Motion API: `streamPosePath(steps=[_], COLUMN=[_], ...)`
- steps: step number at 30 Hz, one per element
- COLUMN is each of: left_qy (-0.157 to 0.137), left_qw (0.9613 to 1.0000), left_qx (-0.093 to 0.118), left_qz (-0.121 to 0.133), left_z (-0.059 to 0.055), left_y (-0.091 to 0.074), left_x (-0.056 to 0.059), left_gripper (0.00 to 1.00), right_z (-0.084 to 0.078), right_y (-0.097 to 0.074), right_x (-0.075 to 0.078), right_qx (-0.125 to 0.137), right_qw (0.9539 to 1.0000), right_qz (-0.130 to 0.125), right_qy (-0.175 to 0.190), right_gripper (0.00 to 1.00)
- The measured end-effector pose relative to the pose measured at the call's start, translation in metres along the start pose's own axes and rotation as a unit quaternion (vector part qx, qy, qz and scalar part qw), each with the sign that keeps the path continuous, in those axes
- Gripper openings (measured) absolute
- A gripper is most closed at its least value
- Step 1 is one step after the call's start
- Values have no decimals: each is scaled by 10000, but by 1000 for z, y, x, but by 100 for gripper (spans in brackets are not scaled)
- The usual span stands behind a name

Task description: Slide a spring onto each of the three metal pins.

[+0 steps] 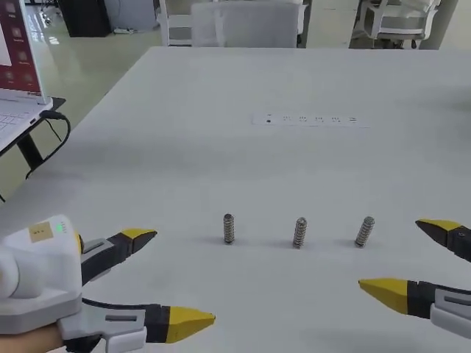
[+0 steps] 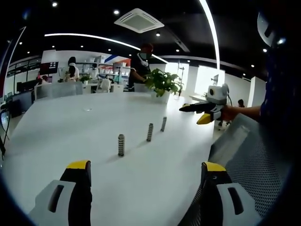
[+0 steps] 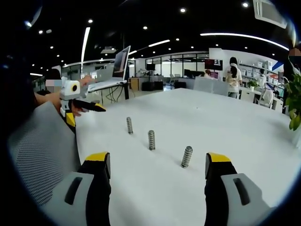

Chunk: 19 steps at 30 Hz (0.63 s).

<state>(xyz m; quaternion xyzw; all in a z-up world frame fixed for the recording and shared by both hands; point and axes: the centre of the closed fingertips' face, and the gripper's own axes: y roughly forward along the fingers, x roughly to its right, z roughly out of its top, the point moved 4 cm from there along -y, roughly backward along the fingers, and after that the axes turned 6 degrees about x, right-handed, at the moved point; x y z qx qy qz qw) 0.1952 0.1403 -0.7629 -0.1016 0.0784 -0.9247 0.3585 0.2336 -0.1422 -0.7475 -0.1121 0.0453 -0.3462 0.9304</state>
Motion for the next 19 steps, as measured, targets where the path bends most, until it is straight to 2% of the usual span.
streamPosePath(steps=[19], left_qy=[30], left_qw=[10000], left_qx=[-58], left_qz=[-42], left_z=[3], left_y=[3], left_x=[2], left_gripper=[93], right_z=[-2], right_y=[-4], right_x=[6], right_qx=[-56], right_qw=[10000], right_qz=[-39], right_qy=[2], right_gripper=[82])
